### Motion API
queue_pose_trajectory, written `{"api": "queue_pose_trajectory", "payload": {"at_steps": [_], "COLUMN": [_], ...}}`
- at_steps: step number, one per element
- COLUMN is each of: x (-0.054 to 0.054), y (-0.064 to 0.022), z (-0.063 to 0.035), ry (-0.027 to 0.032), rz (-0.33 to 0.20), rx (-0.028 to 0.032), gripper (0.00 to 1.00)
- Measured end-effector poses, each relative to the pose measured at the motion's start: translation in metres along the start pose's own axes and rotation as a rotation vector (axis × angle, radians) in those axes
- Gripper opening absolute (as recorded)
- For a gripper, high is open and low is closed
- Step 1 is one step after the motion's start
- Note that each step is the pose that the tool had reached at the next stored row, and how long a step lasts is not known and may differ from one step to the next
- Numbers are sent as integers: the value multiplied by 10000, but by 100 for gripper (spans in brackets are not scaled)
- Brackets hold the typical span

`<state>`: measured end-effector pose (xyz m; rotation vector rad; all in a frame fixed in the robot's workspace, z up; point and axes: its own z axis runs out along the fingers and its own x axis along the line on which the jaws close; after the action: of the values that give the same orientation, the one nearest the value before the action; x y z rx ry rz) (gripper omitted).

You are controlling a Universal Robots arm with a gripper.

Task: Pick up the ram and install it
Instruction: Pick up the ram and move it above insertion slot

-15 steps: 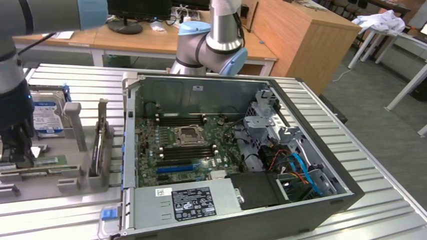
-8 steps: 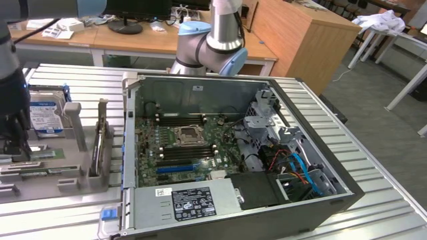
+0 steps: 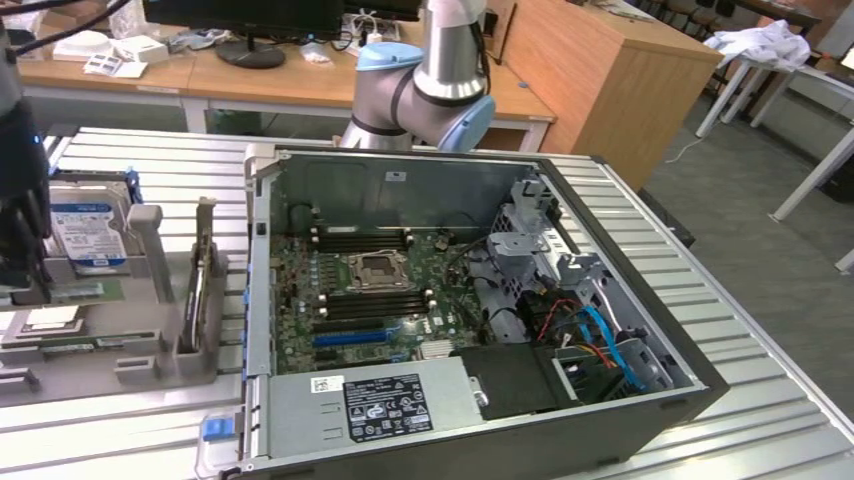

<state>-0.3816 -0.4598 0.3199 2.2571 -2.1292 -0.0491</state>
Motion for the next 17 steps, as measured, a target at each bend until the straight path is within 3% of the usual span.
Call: {"api": "queue_pose_trajectory", "payload": {"at_steps": [8, 17], "x": [1, 0], "y": [11, 20], "z": [-231, -419], "ry": [4, 10], "rz": [0, 0], "rx": [-1, -2], "gripper": [14, 14]}}
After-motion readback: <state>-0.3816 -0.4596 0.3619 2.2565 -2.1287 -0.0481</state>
